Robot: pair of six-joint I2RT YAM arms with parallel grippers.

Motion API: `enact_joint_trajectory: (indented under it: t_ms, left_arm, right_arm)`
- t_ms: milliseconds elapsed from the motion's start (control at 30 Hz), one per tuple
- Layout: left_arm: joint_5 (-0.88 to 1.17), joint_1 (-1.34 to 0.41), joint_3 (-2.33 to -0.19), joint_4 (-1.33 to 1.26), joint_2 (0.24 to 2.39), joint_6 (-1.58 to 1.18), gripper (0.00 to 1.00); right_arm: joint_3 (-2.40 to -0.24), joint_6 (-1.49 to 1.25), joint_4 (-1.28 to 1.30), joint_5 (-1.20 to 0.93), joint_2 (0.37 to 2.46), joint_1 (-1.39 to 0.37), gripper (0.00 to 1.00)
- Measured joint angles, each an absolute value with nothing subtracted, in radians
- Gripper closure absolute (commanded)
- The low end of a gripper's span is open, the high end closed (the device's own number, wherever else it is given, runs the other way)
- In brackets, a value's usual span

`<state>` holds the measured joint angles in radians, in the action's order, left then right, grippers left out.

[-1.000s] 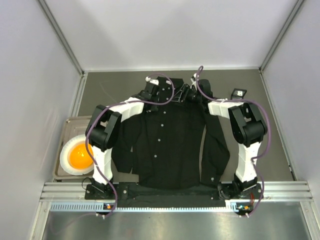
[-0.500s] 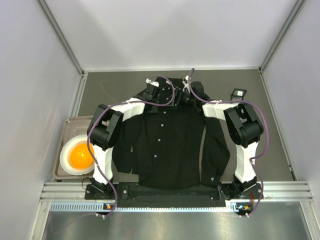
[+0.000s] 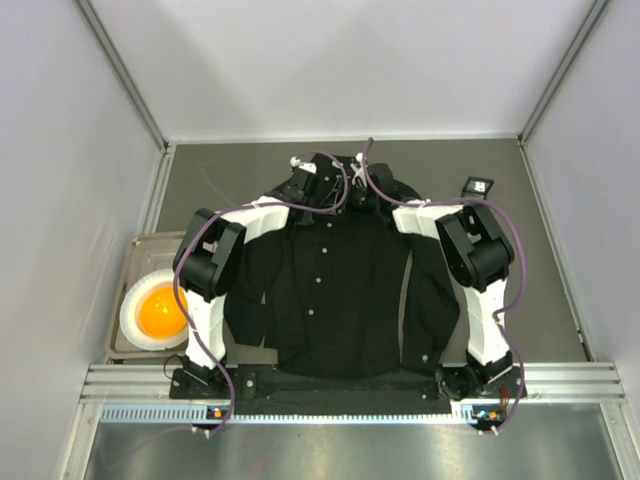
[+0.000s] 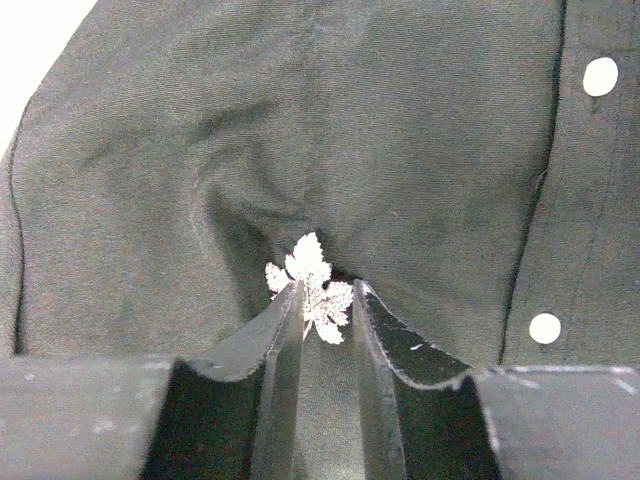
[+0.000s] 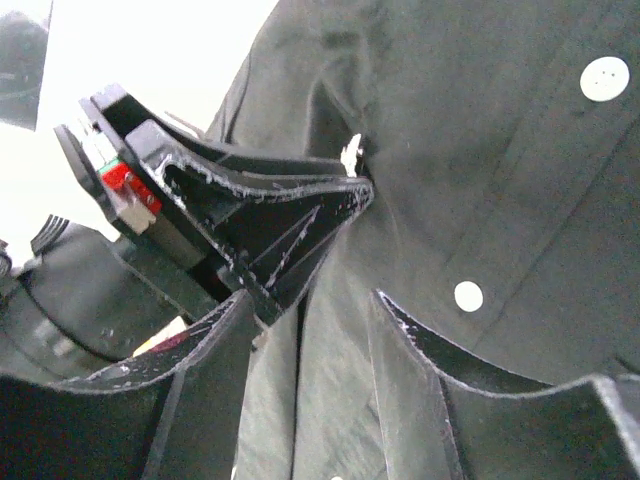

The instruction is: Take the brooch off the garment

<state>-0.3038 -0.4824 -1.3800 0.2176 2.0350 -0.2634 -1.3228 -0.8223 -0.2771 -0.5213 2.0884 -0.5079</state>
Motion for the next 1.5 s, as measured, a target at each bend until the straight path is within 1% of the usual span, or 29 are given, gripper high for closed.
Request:
enact_joint_trajectory:
  t_ms: [200, 233, 333, 367, 433, 500, 533, 567, 633, 733, 833, 933, 1033, 1200, 1233, 1500]
  left_arm:
    - [-0.293, -0.479, -1.366, 0.212, 2.016, -0.267, 0.75]
    - [-0.290, -0.478, -1.364, 0.212, 2.013, -0.267, 0.78]
    - [-0.281, -0.474, -1.363, 0.213, 2.007, -0.268, 0.80]
    - [-0.278, -0.472, -1.363, 0.214, 2.004, -0.268, 0.82]
    - [-0.273, -0.469, -1.359, 0.213, 1.998, -0.273, 0.83]
    - [-0.270, -0.465, -1.356, 0.214, 1.991, -0.278, 0.88]
    - [-0.267, -0.463, -1.355, 0.215, 1.988, -0.281, 0.89]
    - [-0.266, -0.460, -1.355, 0.217, 1.985, -0.284, 0.90]
    - [-0.262, -0.456, -1.354, 0.222, 1.979, -0.286, 0.90]
    - [-0.259, -0.451, -1.353, 0.229, 1.971, -0.287, 0.93]
    - [-0.258, -0.448, -1.351, 0.231, 1.966, -0.289, 0.94]
    - [-0.255, -0.447, -1.350, 0.232, 1.963, -0.290, 0.97]
    - [-0.255, -0.443, -1.348, 0.233, 1.959, -0.295, 1.00]
    - [-0.250, -0.436, -1.346, 0.234, 1.957, -0.304, 1.00]
    - [-0.249, -0.436, -1.346, 0.233, 1.957, -0.304, 1.00]
    - [-0.222, -0.425, -1.340, 0.230, 1.953, -0.311, 1.00]
  right_arm:
    - [-1.378, -0.831, -0.275, -0.522, 2.145, -0.521, 0.56]
    - [-1.384, -0.833, -0.274, -0.522, 2.152, -0.524, 0.58]
    - [-1.402, -0.838, -0.275, -0.522, 2.173, -0.534, 0.60]
    - [-1.405, -0.840, -0.277, -0.521, 2.178, -0.537, 0.63]
    - [-1.411, -0.842, -0.277, -0.517, 2.188, -0.543, 0.64]
    - [-1.412, -0.846, -0.274, -0.509, 2.194, -0.552, 0.69]
    - [-1.418, -0.846, -0.270, -0.503, 2.198, -0.556, 0.70]
    - [-1.426, -0.848, -0.265, -0.495, 2.204, -0.561, 0.73]
    - [-1.435, -0.849, -0.255, -0.474, 2.209, -0.572, 0.75]
    - [-1.444, -0.849, -0.242, -0.436, 2.210, -0.588, 0.76]
    - [-1.475, -0.842, -0.212, -0.401, 2.220, -0.601, 0.77]
    - [-1.510, -0.816, -0.178, -0.361, 2.233, -0.612, 0.82]
    - [-1.543, -0.775, -0.141, -0.311, 2.244, -0.619, 0.83]
    - [-1.589, -0.730, -0.102, -0.263, 2.274, -0.622, 0.84]
    - [-1.594, -0.724, -0.101, -0.260, 2.280, -0.622, 0.87]
    - [-1.627, -0.702, -0.081, -0.258, 2.309, -0.637, 0.89]
